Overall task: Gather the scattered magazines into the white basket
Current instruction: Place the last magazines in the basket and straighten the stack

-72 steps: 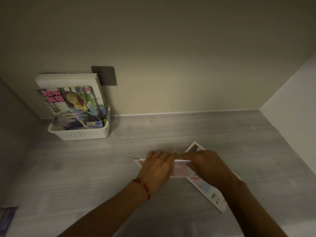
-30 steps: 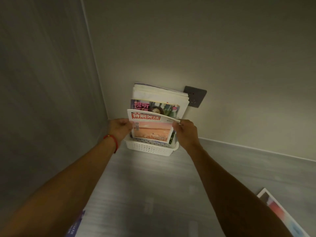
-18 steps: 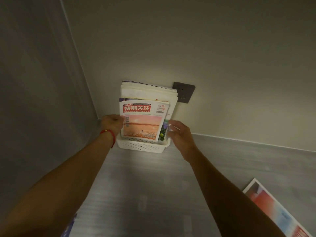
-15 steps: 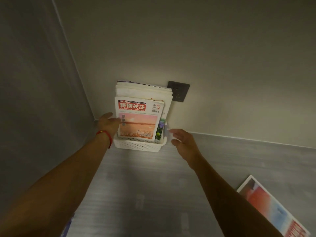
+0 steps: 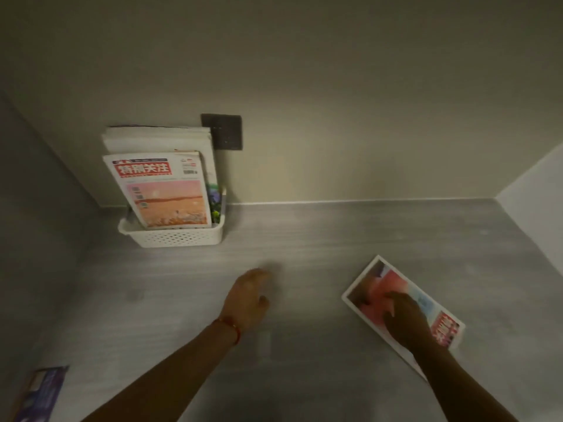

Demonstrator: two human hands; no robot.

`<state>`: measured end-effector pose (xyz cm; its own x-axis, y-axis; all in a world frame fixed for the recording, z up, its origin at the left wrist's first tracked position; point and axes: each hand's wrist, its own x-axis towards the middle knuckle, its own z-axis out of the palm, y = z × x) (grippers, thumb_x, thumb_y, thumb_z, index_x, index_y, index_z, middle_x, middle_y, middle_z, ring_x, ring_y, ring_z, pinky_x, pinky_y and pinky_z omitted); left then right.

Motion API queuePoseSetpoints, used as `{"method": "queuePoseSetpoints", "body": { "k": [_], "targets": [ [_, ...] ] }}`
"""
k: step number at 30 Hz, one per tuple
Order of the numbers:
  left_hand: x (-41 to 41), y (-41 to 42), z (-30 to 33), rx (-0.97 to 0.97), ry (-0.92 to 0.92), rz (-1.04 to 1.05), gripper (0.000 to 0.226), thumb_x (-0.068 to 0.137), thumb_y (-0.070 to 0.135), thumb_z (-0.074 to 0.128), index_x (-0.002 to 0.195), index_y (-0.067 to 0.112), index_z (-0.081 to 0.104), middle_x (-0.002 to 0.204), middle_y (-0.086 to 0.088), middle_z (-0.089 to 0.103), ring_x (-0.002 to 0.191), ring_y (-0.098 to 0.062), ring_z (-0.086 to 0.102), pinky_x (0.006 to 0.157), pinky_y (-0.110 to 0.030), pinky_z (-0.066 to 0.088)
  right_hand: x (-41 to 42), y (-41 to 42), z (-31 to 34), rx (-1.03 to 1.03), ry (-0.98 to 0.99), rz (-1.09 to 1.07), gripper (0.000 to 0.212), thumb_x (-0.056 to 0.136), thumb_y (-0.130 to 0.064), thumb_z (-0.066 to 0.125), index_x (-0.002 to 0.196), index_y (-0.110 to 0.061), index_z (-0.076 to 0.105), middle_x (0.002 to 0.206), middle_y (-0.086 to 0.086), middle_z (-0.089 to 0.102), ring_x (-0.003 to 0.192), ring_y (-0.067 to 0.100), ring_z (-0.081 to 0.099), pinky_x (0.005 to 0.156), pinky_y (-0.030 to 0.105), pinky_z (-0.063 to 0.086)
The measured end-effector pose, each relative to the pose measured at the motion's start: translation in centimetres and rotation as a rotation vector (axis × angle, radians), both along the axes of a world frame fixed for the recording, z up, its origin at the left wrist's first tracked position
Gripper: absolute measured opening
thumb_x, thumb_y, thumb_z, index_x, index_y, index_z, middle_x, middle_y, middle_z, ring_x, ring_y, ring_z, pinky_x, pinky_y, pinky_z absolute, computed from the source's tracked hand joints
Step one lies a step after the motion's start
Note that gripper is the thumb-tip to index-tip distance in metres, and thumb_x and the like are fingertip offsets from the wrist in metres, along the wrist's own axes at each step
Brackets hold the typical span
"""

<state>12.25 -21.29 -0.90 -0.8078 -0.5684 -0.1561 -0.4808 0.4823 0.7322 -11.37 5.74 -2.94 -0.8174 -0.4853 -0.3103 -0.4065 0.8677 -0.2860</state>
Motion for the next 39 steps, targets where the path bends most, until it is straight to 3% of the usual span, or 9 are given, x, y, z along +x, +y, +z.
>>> {"method": "queuePoseSetpoints", "body": {
  "k": [5,8,10,15,21,28,30,34,39],
  "targets": [
    [-4.4,7.2,-2.7,-0.156,-0.287,-0.271,0.066,0.087,0.02,0.055,0.147,0.034,0.035,0.163,0.002,0.018,0.151,-0.018,0.012,0.123,-0.036,0.016,-5.5,7.7,-0.7,0.119,-0.044,-0.2,0.065,0.088,-0.036,0.065,0.145,-0.021,0.037,0.151,0.014,0.038,0.137,0.035,0.041,0.107,0.052,0.041],
    [-5.7,10.1,-3.7,-0.296,-0.441,-0.383,0.067,0.089,0.018,0.05,0.148,0.038,0.028,0.165,0.005,0.001,0.153,-0.024,-0.002,0.122,-0.053,0.008,-7.4,9.4,-0.9,0.061,-0.142,-0.096,0.044,0.088,-0.038,0.063,0.124,-0.017,0.05,0.119,0.012,0.061,0.113,0.029,0.063,0.095,0.05,0.053],
    [-5.9,11.3,-4.3,-0.325,-0.512,-0.405,0.067,0.09,0.017,0.048,0.15,0.038,0.025,0.165,0.004,-0.002,0.152,-0.027,-0.004,0.122,-0.053,0.008,-7.6,10.1,-1.1,0.034,-0.117,-0.093,0.035,0.086,-0.037,0.063,0.111,-0.018,0.05,0.103,0.006,0.064,0.092,0.023,0.069,0.079,0.045,0.06],
    [-5.0,11.9,-5.1,-0.29,-0.569,-0.384,0.077,0.089,0.009,0.043,0.152,0.042,0.014,0.165,0.005,-0.009,0.152,-0.027,-0.009,0.124,-0.049,0.005,-8.1,10.8,-2.1,0.091,-0.032,-0.1,0.057,0.073,-0.039,0.077,0.116,-0.02,0.044,0.11,0.005,0.044,0.11,0.026,0.051,0.089,0.046,0.054],
    [-6.4,12.8,-3.6,-0.435,-0.466,-0.348,0.071,0.09,0.009,0.044,0.153,0.032,0.02,0.165,-0.003,0.007,0.152,-0.026,0.009,0.122,-0.044,0.02,-7.5,9.7,-0.7,-0.063,0.077,-0.017,0.013,0.094,-0.032,0.051,0.084,-0.027,0.046,0.088,-0.003,0.051,0.065,0.01,0.062,0.054,0.025,0.057],
    [-11.2,14.0,1.7,-0.685,0.02,-0.317,0.072,0.091,0.033,0.052,0.153,0.015,0.022,0.159,-0.015,0.026,0.148,-0.032,0.024,0.122,-0.047,0.022,-6.8,5.2,7.8,-0.246,0.021,0.481,0.02,0.092,-0.037,0.06,0.076,-0.026,0.064,0.064,-0.006,0.067,0.057,0.003,0.067,0.06,0.022,0.057],
    [-11.8,13.8,3.1,-0.648,-0.002,-0.344,0.081,0.088,0.046,0.056,0.154,0.016,0.02,0.158,-0.015,0.03,0.147,-0.033,0.026,0.123,-0.048,0.018,-5.8,3.3,10.6,-0.397,-0.026,0.578,0.02,0.093,-0.034,0.062,0.077,-0.025,0.07,0.067,-0.009,0.071,0.059,0.002,0.068,0.059,0.017,0.054],
    [-9.8,12.3,5.7,-0.359,0.083,-0.227,0.049,0.09,0.044,0.057,0.135,0.033,0.042,0.12,-0.003,0.067,0.104,-0.022,0.065,0.091,-0.041,0.055,-3.1,-0.9,13.7,-0.611,-0.029,0.598,0.013,0.09,-0.026,0.068,0.099,-0.033,0.073,0.087,-0.022,0.07,0.08,-0.007,0.068,0.067,0.005,0.05],
    [-3.6,7.7,7.8,0.15,0.371,0.161,0.022,0.099,0.032,0.046,0.116,0.027,0.059,0.107,0.003,0.072,0.098,-0.016,0.071,0.078,-0.037,0.062,-1.5,-5.7,14.3,-0.928,0.056,0.233,0.029,0.092,-0.037,0.064,0.12,-0.03,0.062,0.111,-0.017,0.067,0.096,-0.001,0.064,0.075,-0.001,0.044]
  ]
}}
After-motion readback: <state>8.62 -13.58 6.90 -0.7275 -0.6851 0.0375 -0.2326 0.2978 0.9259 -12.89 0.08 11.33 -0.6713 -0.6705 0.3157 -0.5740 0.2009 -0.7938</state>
